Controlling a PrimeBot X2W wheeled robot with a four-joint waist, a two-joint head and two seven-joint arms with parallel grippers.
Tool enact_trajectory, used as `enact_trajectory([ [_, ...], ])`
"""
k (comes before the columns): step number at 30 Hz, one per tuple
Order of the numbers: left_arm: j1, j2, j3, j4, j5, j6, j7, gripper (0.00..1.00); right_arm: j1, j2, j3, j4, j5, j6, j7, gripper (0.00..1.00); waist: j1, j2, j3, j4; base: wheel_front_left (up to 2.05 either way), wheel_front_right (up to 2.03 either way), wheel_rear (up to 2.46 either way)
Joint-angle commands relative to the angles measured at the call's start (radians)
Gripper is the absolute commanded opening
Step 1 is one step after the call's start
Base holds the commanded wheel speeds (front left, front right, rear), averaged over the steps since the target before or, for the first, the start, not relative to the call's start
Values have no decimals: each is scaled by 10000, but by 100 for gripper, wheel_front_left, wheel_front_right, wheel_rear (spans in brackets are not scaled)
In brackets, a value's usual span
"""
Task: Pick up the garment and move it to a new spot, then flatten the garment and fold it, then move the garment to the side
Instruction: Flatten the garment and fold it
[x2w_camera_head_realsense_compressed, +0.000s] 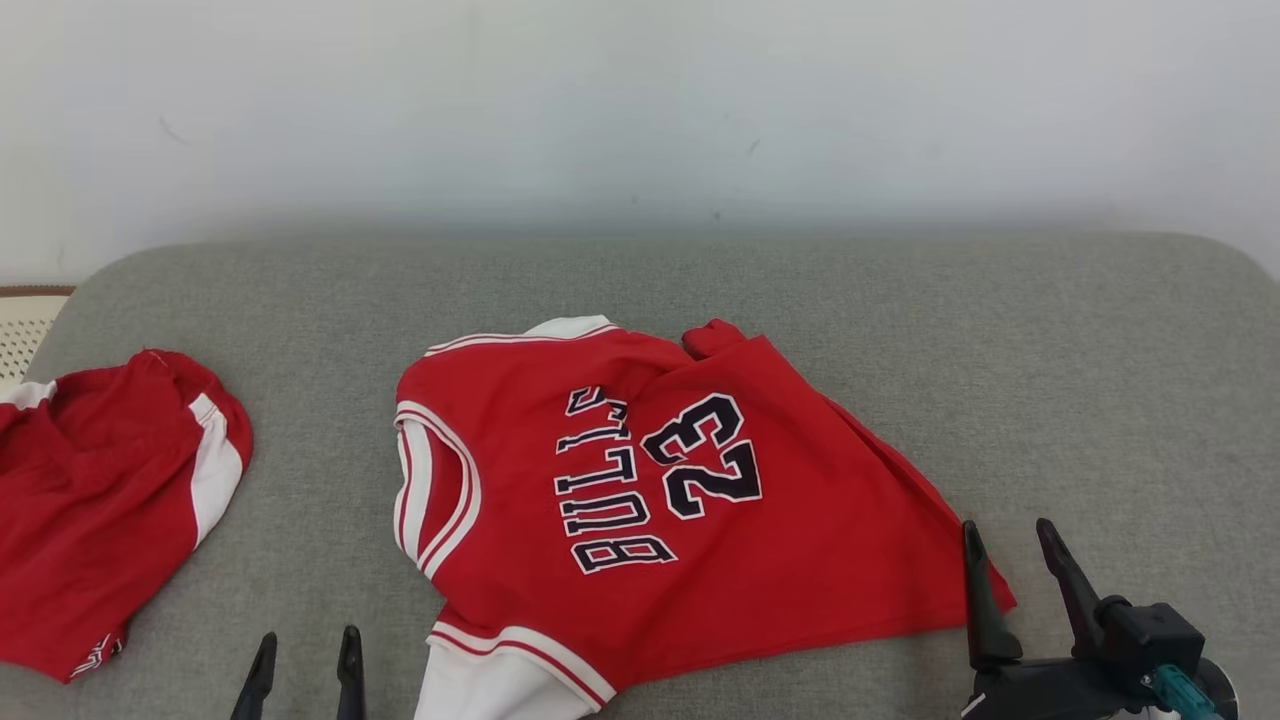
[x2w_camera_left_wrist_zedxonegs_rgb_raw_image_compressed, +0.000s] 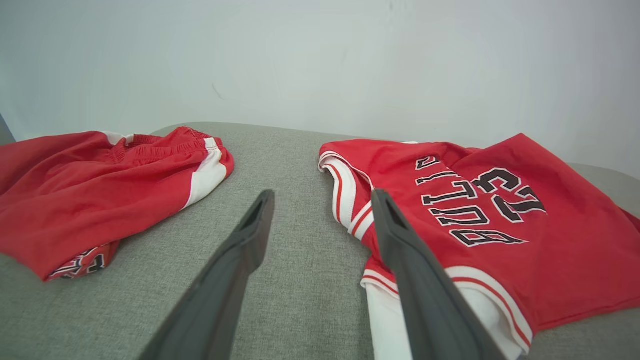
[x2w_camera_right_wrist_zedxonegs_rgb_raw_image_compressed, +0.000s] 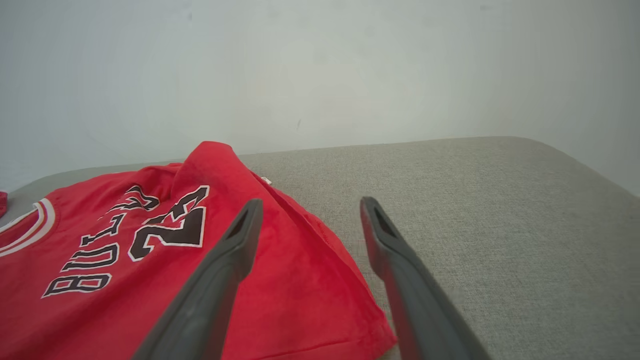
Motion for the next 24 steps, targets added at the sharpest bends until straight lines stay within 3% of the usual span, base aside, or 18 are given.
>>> enact_trajectory([
  [1,-108,-9,69,114,53,42,-74,100,181,-41,-67,-94,-176,4,-59,100,0,0,-59,-98,0,0,0],
  [8,-166,-106,428,91,255,300,-90,100,582,245,-302,-582,-478,5,-69,100,0,0,-87,-354,0,0,0],
  [24,31,-108,647,177,266,-44,-93,100,616,325,-212,-510,-528,5,-77,100,0,0,-241,-476,0,0,0],
])
